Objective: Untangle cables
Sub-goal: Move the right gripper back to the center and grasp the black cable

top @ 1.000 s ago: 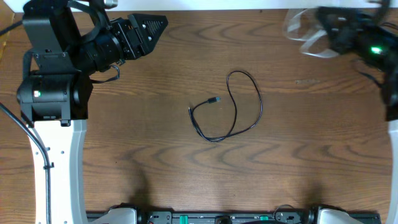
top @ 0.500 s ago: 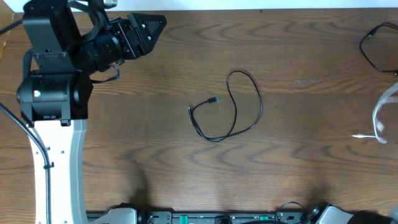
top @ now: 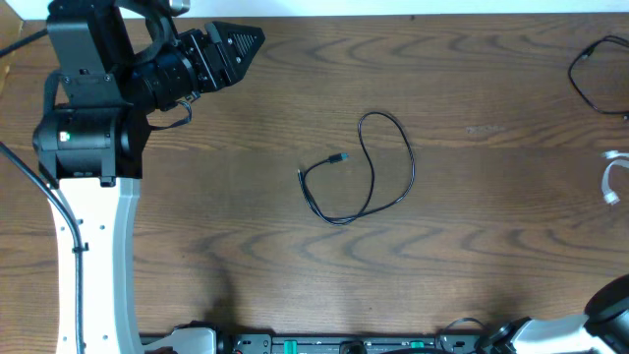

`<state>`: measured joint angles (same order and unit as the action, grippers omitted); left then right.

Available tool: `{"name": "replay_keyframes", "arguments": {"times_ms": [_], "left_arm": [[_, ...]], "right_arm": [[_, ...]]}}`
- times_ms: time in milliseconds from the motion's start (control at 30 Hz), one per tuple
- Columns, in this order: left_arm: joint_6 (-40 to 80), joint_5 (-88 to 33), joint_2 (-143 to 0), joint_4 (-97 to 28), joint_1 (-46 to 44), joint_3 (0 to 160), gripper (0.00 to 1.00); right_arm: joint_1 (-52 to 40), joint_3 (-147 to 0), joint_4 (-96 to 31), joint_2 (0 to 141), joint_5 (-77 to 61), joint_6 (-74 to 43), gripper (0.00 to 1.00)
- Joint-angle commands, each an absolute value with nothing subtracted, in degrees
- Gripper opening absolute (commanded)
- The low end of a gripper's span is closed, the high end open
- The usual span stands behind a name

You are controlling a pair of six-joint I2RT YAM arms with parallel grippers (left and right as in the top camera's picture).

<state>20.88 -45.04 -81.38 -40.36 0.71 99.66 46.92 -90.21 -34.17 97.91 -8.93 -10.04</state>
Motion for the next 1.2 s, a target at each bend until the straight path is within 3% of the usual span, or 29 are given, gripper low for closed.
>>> {"name": "replay_keyframes", "arguments": {"times_ms": [0, 167, 200, 233, 267, 300, 333, 367, 600, 833, 1167], "left_arm": [[19.94, -45.15, -81.60, -40.32, 0.89, 99.98, 0.63], [19.92, -45.12, -81.62, -40.56, 0.89, 99.83, 0.63], [19.92, -45.12, -81.62, -40.51, 0.89, 99.70, 0.63], [19.92, -45.10, -81.62, -40.51, 0.89, 99.57, 0.63], [19.92, -45.10, -81.62, -40.51, 0.89, 99.48, 0.63], [19.92, -45.10, -81.62, -40.51, 0.89, 99.31, 0.63], [19.92, -45.12, -81.62, -40.51, 0.89, 99.15, 0.63], [19.92, -45.10, -81.65, -40.51, 0.89, 98.98, 0.63], [19.86, -45.12, -81.67, -41.12, 0.89, 98.48, 0.63], [13.80, -43.53, -82.37, -44.47, -1.52, 98.45, 0.63], [8.97, -31.88, -89.80, -53.43, -10.59, 98.45, 0.62]], "right_arm": [[47.13, -90.65, -30.96, 101.21, -10.04, -9.80, 0.01], [47.11, -90.65, -30.98, 106.24, -10.04, -9.80, 0.01], [47.11, -90.65, -31.66, 106.87, -10.04, -9.80, 0.11], [47.11, -90.65, -32.38, 107.22, -10.09, -9.82, 0.32], [47.09, -90.65, -32.75, 107.42, -10.22, -9.82, 0.62], [47.03, -90.65, -32.75, 107.42, -11.31, -9.82, 0.80], [46.87, -90.67, -32.56, 107.33, -12.97, -9.82, 0.93], [46.78, -90.76, -32.58, 107.00, -14.50, -9.85, 0.99], [46.28, -90.85, -37.06, 102.24, -17.76, -12.93, 0.99], [43.44, -90.85, -45.84, 97.38, -34.81, -11.29, 0.99], [26.65, -85.97, -52.01, 97.78, -37.01, 1.69, 0.99]]}}
